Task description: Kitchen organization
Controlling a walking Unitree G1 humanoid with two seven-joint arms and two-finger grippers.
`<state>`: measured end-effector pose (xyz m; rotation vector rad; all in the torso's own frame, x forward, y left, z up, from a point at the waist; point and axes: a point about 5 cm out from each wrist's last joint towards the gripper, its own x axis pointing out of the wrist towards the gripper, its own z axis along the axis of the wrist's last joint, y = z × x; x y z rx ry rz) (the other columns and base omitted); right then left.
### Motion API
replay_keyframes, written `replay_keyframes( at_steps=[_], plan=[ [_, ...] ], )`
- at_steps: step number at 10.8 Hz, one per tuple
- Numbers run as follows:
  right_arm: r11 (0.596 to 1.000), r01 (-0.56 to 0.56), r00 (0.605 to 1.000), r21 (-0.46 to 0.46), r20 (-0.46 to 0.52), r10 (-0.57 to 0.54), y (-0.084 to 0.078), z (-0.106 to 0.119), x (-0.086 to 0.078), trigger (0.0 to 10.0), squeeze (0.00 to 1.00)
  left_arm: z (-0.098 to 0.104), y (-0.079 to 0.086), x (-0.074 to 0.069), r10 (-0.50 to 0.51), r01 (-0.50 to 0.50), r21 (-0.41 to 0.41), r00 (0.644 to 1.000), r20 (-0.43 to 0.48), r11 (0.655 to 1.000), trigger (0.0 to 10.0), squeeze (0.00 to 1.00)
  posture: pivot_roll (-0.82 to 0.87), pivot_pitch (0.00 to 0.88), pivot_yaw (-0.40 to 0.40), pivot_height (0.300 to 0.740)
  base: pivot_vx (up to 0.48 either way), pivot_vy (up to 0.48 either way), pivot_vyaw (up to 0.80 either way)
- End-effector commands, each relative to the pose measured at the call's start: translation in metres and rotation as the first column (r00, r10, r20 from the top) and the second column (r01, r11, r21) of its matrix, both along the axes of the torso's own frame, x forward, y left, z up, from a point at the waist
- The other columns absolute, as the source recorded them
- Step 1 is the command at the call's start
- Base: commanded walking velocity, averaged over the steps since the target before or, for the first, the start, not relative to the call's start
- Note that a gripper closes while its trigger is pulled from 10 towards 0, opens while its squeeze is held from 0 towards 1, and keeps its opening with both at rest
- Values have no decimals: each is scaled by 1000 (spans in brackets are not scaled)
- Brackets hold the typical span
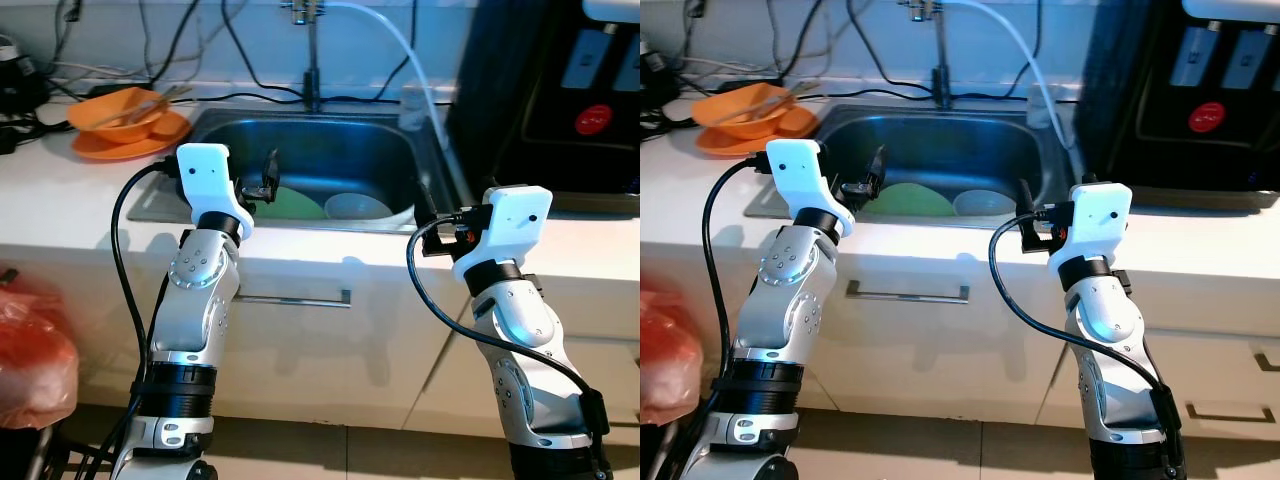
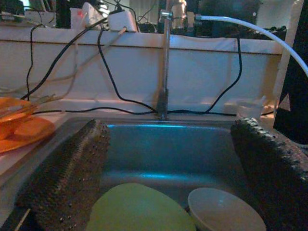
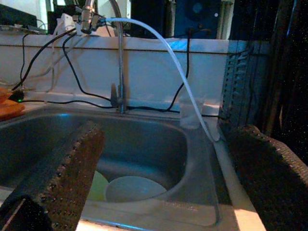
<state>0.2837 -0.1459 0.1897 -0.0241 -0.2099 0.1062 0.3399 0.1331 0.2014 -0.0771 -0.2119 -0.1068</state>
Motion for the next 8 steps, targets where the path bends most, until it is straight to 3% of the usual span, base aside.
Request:
replay_keyframes(
  at_steps=[1,3,6,8],
  plan=[
    [1000,0,1000,6,5,0,2,3,1,10000,255,1,4,3,13,-13,1,1000,-17,1000,10000,0,-12,0,35,740,0,330,0],
    [1000,9,1000,18,-3,-9,2,2,1,10000,243,0,5,3,13,-13,1,1000,-23,1000,10000,0,-13,0,40,740,0,309,-241],
    [1000,18,1000,25,-7,-18,0,1,1,10000,243,-2,4,3,7,-7,6,999,-34,1000,10000,0,-15,0,43,740,0,0,-800],
    [999,20,1000,27,-10,-20,0,0,0,10000,239,-2,3,3,2,-2,-4,1000,-28,1000,10000,0,-14,0,42,740,0,0,-469]
  ],
)
